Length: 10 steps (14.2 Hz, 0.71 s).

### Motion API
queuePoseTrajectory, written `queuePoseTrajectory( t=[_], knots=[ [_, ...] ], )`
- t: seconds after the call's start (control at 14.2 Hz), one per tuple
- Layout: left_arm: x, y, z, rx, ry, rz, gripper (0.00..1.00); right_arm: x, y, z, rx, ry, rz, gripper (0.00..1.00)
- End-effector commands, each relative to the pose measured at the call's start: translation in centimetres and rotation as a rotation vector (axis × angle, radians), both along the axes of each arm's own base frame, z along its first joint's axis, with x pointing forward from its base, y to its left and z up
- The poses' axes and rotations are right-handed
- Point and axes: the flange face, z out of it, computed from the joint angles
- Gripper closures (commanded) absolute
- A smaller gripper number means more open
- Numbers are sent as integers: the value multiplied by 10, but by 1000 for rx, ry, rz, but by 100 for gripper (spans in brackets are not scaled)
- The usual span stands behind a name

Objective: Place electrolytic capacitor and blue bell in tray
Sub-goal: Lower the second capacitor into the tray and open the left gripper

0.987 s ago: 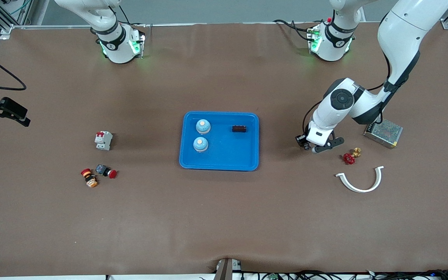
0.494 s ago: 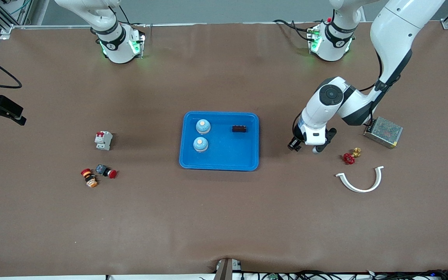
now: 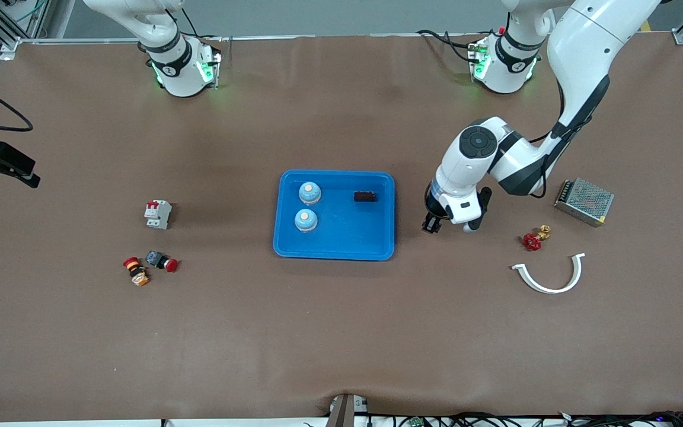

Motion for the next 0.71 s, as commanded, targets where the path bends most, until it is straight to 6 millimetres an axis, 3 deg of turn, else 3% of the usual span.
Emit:
queuePoseTrajectory(
  t=[0.0,0.28,0.63],
  knots=[
    [12,-19,-1,-1,21,70,100,-5,-2,11,7,-7,-13,0],
    [10,-53,-1,-18,31,118,100,-5,-1,12,7,-12,-12,0],
    [15,-86,-25,33,37,176,100,-4,-1,13,17,-19,-13,0]
  ],
)
